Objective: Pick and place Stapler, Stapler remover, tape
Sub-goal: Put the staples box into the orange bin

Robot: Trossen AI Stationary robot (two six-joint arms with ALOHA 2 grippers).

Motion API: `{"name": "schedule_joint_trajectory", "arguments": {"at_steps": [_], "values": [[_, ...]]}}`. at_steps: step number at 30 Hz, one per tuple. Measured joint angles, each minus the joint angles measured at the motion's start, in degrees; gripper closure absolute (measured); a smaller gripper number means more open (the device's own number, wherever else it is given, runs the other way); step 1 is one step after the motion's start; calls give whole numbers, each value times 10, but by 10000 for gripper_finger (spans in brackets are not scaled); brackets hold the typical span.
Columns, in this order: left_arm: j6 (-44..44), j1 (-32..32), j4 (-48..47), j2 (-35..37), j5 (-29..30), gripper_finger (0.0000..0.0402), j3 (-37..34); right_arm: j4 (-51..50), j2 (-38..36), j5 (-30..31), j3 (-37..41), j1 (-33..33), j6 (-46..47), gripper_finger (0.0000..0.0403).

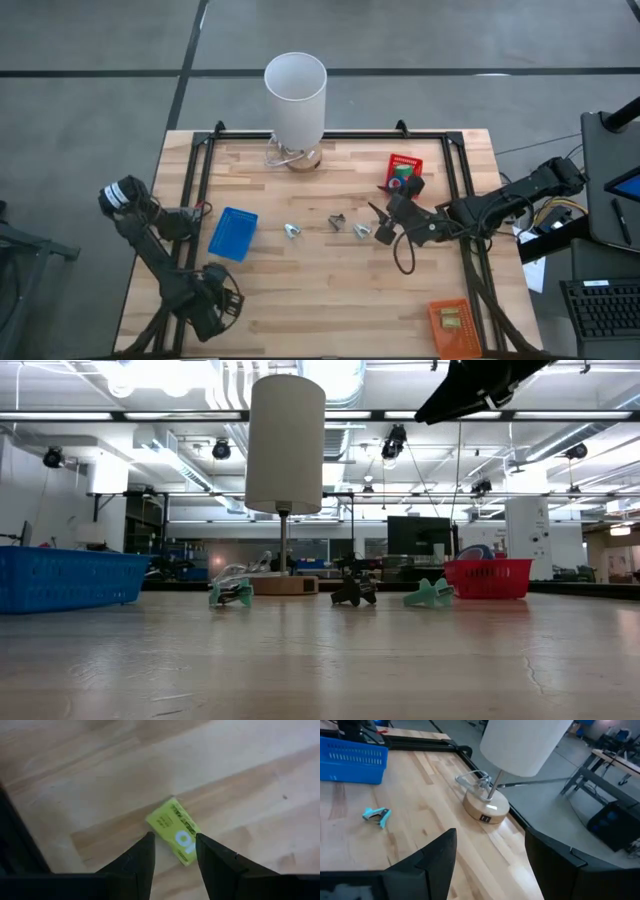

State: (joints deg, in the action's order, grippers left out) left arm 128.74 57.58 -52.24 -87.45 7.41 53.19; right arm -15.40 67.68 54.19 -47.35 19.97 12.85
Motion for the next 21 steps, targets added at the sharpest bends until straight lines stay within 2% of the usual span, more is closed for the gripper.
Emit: {"name": "schedule_joint_trajectory", "arguments": {"at_steps": [2, 5, 13, 21], "values": [[8, 0, -3, -1, 3, 260, 0, 0, 0, 0, 0, -4, -3, 174], [9, -1, 11, -3, 39, 261, 0, -1, 0, 0, 0, -6, -5, 174], [-4, -5, 20, -48, 36, 259, 0, -2, 0, -2, 7, -5, 5, 177], [-37, -3, 23, -51, 46, 208, 2, -1, 0, -3, 7, -5, 25, 179]]}}
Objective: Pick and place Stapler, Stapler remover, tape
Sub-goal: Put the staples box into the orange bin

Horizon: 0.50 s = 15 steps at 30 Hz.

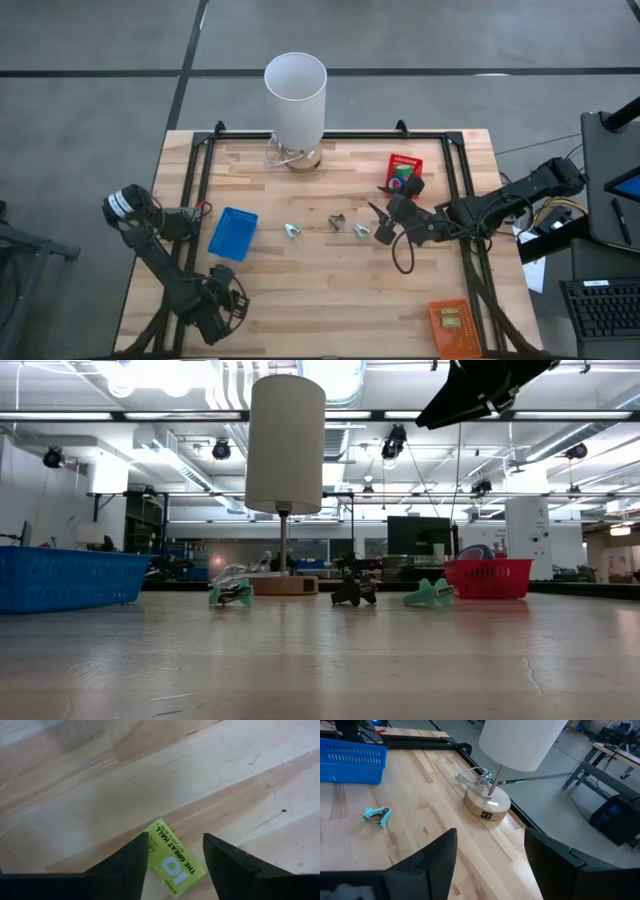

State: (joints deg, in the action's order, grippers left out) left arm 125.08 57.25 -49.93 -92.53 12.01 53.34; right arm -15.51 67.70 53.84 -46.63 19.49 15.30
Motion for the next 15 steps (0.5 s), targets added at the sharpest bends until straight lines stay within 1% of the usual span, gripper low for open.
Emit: {"name": "schedule_joint_trajectory", "arguments": {"at_steps": [3, 6, 9, 13, 15], "values": [[2, 0, 0, 0, -15, 192, 0, 0, 0, 0, 0, 0, 1, 179], [-22, 0, 0, 6, -14, 189, 0, 0, 0, 0, 0, 0, 1, 179], [-17, -2, 0, 15, -18, 188, 0, 1, 0, 0, 0, 0, 1, 180], [21, -2, -1, 31, -47, 188, 2, 2, 0, -2, 0, 0, 1, 183], [34, -2, -1, 33, -80, 188, 3, 3, 0, -3, 0, 0, 1, 183]]}}
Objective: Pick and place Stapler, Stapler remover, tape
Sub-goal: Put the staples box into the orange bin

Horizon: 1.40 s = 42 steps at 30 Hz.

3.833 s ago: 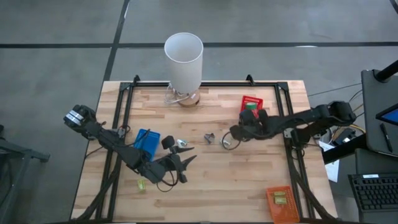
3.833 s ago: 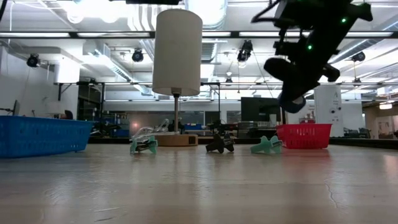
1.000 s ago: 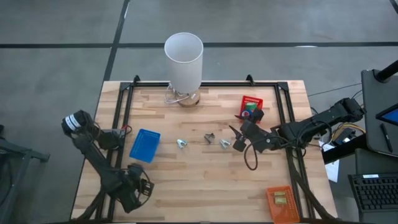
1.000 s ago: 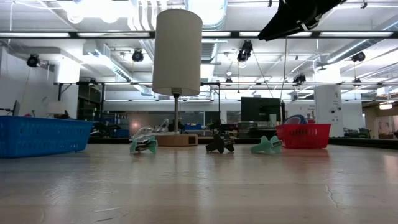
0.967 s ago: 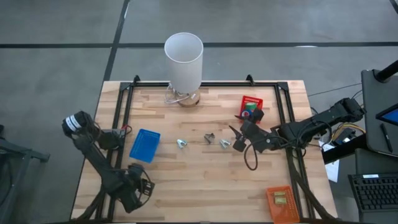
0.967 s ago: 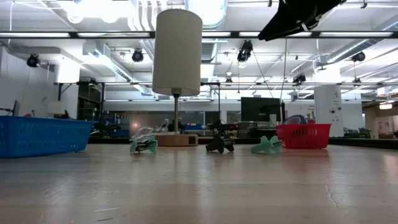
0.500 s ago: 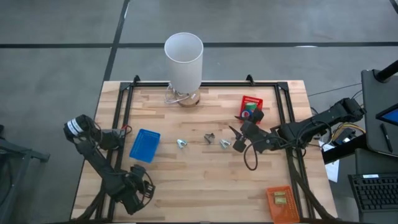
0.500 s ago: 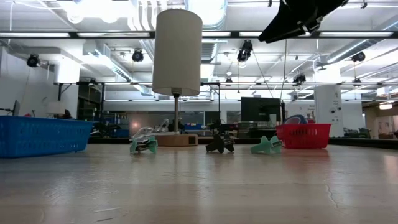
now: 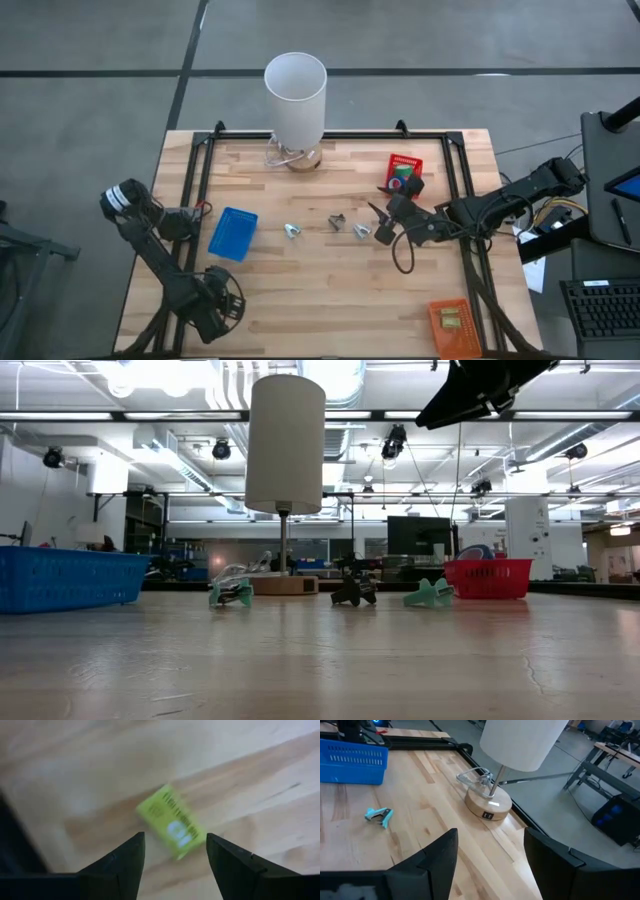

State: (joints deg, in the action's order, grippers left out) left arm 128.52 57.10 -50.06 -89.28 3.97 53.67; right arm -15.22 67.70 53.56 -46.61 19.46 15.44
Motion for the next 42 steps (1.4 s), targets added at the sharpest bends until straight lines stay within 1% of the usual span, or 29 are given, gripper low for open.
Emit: {"name": "schedule_joint_trajectory", "arguments": {"at_steps": [2, 5, 6, 9, 10, 12, 15, 17, 23, 26, 28, 32, 42], "values": [[10, 4, -1, -1, -14, 188, 0, 0, 0, 0, 0, 0, 0, 184], [22, 4, 1, -8, -12, 188, -4, 1, 0, 0, 1, 0, 0, 184], [18, 3, 0, -9, 0, 188, -5, 2, 0, 0, 2, 0, 0, 184], [16, 3, 4, -10, 65, 188, -5, 6, 0, 0, 5, 0, 0, 184], [20, 3, 3, -10, 75, 188, -5, 6, 0, 0, 6, 0, 0, 184], [33, 2, 4, -11, 66, 188, -5, 6, 0, 0, 6, 0, 0, 184], [36, 0, 1, -23, 12, 188, -6, 7, 0, 0, 7, 0, 0, 184], [38, 0, 2, -28, 1, 188, -7, 7, 0, 0, 7, 0, 0, 184], [30, 0, 59, -45, 21, 188, -16, 11, 0, 0, 7, 0, 0, 184], [7, 0, 67, -53, 14, 189, -16, 14, 0, 0, 7, 0, 0, 184], [-4, -1, 91, -56, 22, 194, -15, 15, 0, -4, 7, 0, 0, 184], [-30, -1, 102, -55, 47, 223, -17, 32, 0, -44, 8, 0, -1, 184], [-55, -3, 97, -54, 59, 349, -22, 43, 0, -47, 9, 0, 0, 184]]}}
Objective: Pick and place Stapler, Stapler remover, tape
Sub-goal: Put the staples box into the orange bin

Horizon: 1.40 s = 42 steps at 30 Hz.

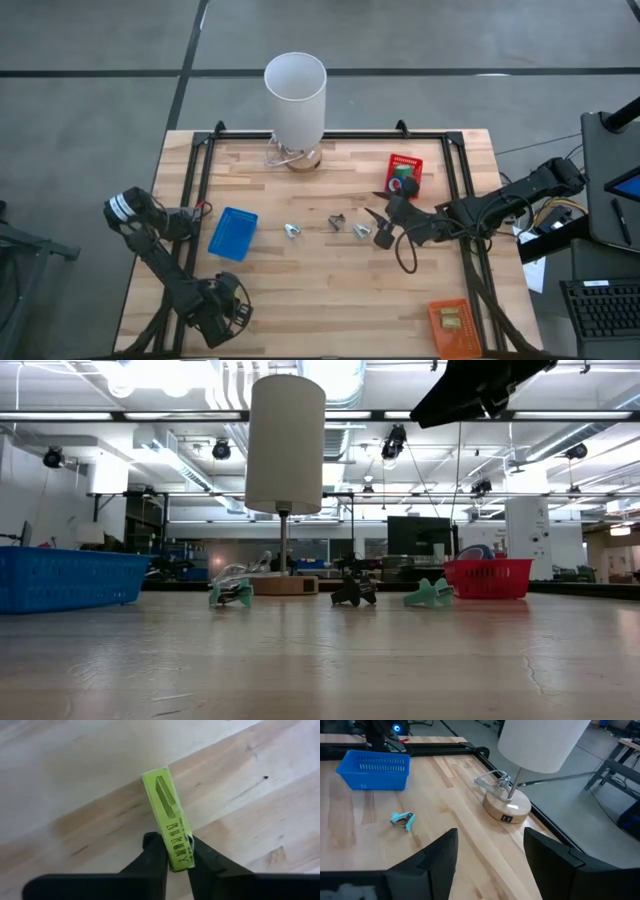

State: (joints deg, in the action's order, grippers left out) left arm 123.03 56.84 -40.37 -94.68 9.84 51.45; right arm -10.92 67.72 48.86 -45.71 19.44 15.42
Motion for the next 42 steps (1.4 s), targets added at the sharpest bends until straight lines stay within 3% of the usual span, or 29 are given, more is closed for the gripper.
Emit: {"name": "schedule_joint_trajectory", "arguments": {"at_steps": [6, 10, 12, 17, 21, 27, 33, 42], "values": [[-22, 0, -8, 1, 19, 359, -1, 0, 0, 0, 0, 0, 0, 184], [-44, -2, -18, 1, 53, 338, 3, 7, 0, -24, 0, 0, -8, 184], [-63, -4, -21, 0, 80, 335, 7, 18, 0, -73, 0, 0, -28, 184], [-111, -9, -6, 0, 131, 356, 16, 119, 11, -265, 12, 1, -80, 184], [-157, -17, 12, 1, 183, 359, 22, 204, 47, -361, 15, 0, -104, 184], [-280, -45, 45, 2, 271, 338, 46, 371, 149, -409, 15, 0, -129, 184], [-416, -86, 83, 3, 309, 351, 73, 524, 251, -453, 15, -19, -102, 184], [-626, -138, 177, 3, 324, 345, 96, 553, 316, -538, 6, -66, -31, 184]]}}
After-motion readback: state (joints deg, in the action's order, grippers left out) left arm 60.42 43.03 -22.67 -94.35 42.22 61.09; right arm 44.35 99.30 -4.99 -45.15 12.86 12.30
